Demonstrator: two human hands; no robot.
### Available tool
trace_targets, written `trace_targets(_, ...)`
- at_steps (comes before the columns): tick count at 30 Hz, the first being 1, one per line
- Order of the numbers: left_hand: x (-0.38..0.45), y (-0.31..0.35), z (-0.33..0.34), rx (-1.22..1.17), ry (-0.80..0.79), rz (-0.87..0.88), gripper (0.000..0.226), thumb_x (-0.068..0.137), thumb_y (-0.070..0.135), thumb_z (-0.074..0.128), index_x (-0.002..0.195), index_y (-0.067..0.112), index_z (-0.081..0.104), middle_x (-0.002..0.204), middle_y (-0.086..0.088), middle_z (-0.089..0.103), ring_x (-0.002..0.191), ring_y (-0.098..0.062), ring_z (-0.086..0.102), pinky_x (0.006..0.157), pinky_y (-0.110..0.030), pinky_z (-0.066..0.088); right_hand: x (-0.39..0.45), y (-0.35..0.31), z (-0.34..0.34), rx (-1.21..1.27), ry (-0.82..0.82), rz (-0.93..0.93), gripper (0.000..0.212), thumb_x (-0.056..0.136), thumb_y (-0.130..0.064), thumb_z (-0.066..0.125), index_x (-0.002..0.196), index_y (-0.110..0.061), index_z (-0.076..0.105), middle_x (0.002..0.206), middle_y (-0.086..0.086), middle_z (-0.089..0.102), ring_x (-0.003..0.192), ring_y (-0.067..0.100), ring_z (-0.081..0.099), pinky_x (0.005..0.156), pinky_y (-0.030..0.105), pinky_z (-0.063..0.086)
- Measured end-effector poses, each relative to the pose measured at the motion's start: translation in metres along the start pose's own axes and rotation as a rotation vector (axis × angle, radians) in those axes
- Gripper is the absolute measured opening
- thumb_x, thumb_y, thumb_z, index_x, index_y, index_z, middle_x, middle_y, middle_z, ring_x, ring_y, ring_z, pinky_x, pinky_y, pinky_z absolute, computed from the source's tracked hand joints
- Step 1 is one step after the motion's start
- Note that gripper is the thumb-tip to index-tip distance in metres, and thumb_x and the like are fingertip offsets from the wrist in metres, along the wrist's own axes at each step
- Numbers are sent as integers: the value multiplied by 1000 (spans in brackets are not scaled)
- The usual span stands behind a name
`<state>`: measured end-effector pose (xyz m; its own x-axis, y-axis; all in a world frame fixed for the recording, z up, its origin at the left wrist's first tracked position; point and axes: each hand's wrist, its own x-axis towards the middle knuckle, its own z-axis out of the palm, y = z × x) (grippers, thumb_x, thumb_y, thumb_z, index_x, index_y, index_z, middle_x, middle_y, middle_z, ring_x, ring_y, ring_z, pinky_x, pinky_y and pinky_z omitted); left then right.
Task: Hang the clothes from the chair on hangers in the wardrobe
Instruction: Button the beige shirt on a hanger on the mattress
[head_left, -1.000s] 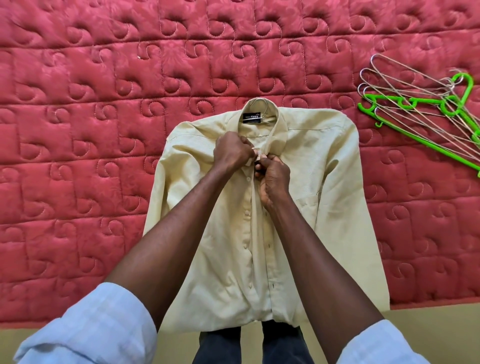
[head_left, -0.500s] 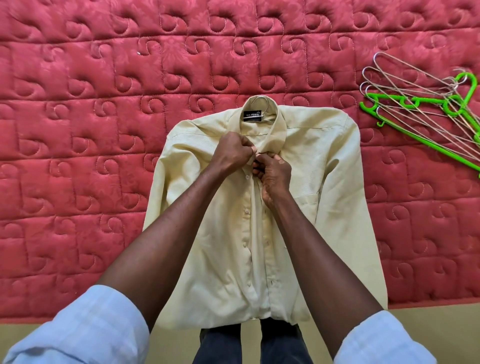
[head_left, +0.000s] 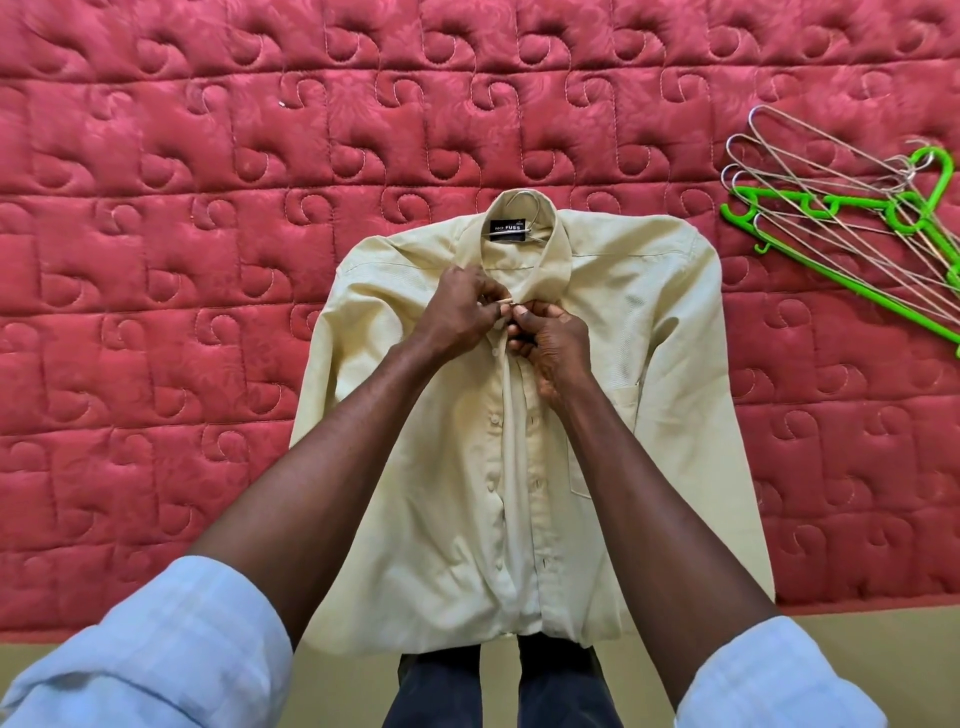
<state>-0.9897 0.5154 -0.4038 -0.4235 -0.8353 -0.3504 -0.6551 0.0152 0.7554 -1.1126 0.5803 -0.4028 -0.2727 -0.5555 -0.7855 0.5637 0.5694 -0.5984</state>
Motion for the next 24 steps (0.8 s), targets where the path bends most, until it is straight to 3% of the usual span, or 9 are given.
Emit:
trace_targets(3, -2, 0, 7, 102, 8, -29, 18, 92, 15, 60, 102, 9, 73, 104, -5, 60, 106, -21, 40, 92, -28, 35, -1, -2, 2, -90, -1, -43, 6, 90, 2, 62, 86, -3, 64, 67, 7, 63, 51, 9, 54, 44, 20, 43)
trace_targets(7, 1, -1, 6, 134, -23, -27, 17, 94, 16, 55, 103, 9, 68, 107, -7, 58, 106, -19, 36, 94, -28, 32, 1, -2, -1, -227, -6, -85, 12, 92, -3, 59, 83, -8, 64, 65, 2, 61, 51, 8, 51, 44, 22, 39)
trace_targets(13, 9, 1, 0, 303, -41, 21, 17, 94, 20, 55, 104, 11, 65, 109, -10, 60, 111, -29, 41, 97, -43, 36, 2, -6, -6, -437, -63, -207, 17, 95, -8, 56, 80, -12, 62, 65, -5, 59, 51, 2, 48, 53, 22, 40)
trace_targets(16, 13, 2, -4, 447, -31, 174, 21, 90, 22, 57, 106, 12, 68, 106, -10, 61, 109, -31, 44, 93, -46, 38, 7, -7, -8, -519, -87, -227, 19, 95, -11, 57, 77, -17, 61, 64, -7, 58, 52, 5, 47, 55, 27, 39)
trace_targets(21, 24, 0, -13, 776, 170, 668, 10, 82, 16, 62, 91, 18, 68, 100, -6, 59, 99, -27, 45, 82, -41, 32, 13, -23, -3, -534, -83, -168, 21, 93, -13, 57, 73, -20, 59, 58, -6, 54, 55, 12, 47, 59, 36, 39)
trace_targets(24, 24, -3, -7, 849, 357, 671, 9, 84, 17, 60, 88, 18, 67, 95, -9, 59, 91, -29, 51, 79, -41, 36, 19, -27, 9, -532, 15, -194, 15, 89, -12, 61, 75, -19, 61, 65, -4, 60, 60, 14, 53, 62, 37, 45)
